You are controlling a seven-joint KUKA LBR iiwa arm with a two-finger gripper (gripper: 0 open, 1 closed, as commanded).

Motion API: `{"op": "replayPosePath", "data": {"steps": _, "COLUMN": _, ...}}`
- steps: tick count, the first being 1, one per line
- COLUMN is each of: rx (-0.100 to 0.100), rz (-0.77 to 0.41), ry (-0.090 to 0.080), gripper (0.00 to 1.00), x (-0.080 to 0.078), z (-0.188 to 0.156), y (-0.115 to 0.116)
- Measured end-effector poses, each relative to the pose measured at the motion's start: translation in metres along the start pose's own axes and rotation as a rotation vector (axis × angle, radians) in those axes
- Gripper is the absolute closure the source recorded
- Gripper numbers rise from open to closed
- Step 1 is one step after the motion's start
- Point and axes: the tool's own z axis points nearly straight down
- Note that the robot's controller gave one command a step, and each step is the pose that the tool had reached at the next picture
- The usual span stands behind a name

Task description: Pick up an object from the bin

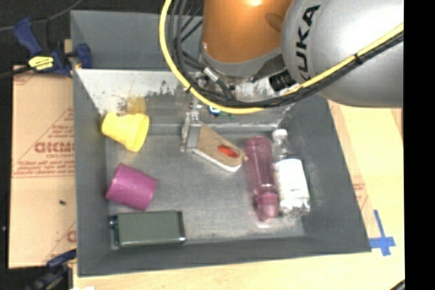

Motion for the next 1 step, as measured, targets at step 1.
{"op": "replayPosePath", "data": {"steps": 1, "rx": -0.004, "rz": 0.030, "ry": -0.009, "gripper": 0.00, "x": -0.0203, "z": 0.0143, "y": 0.0124}}
